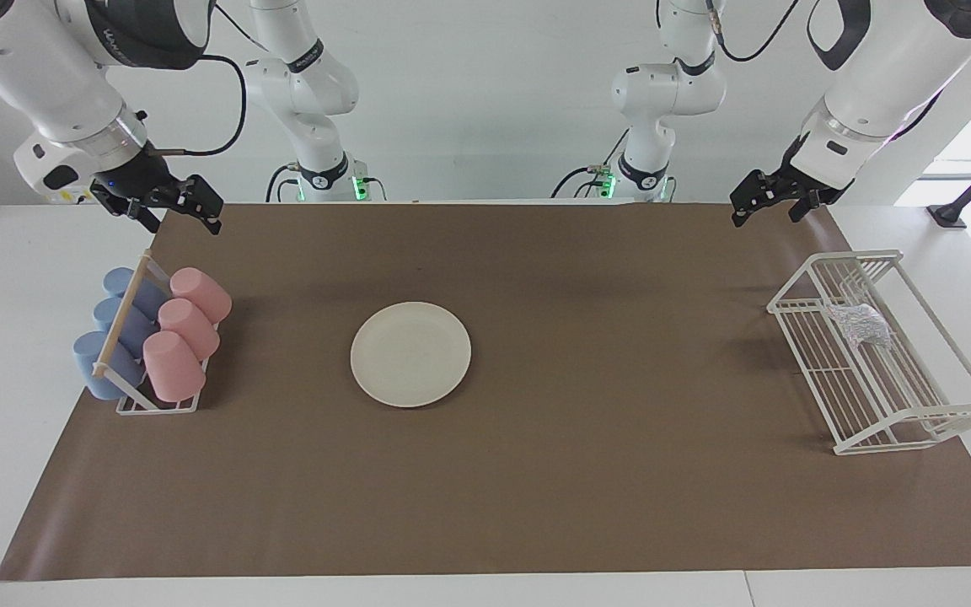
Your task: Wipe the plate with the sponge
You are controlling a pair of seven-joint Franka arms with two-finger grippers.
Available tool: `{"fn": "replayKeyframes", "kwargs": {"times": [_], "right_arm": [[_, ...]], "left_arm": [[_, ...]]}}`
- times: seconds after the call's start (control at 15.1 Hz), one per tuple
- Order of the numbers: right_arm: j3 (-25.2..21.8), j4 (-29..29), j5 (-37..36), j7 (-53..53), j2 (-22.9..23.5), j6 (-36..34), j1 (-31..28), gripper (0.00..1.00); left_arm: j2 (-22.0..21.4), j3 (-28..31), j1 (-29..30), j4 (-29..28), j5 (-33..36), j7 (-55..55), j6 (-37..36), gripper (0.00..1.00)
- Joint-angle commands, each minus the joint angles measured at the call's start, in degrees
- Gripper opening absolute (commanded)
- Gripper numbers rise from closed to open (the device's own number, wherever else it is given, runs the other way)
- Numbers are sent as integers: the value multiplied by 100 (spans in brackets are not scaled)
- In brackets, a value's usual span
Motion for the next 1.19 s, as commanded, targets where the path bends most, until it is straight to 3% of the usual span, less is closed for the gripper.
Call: {"fn": "replayKeyframes", "kwargs": {"times": [0.0, 0.6, 1.0, 1.13], "right_arm": [[32, -9, -38, -79, -29, -82, -29, 100], [32, -9, -38, -79, -29, -82, -29, 100], [32, -9, -38, -79, -29, -82, -29, 100], [32, -9, -38, -79, -29, -82, -29, 100]], "left_arm": [[-106, 59, -74, -142, 47, 54, 102, 100], [-115, 86, -47, -168, 82, -156, 146, 100], [148, 33, -627, -194, 1758, -790, 155, 100], [507, 33, -959, -194, 2731, -790, 129, 100]]}}
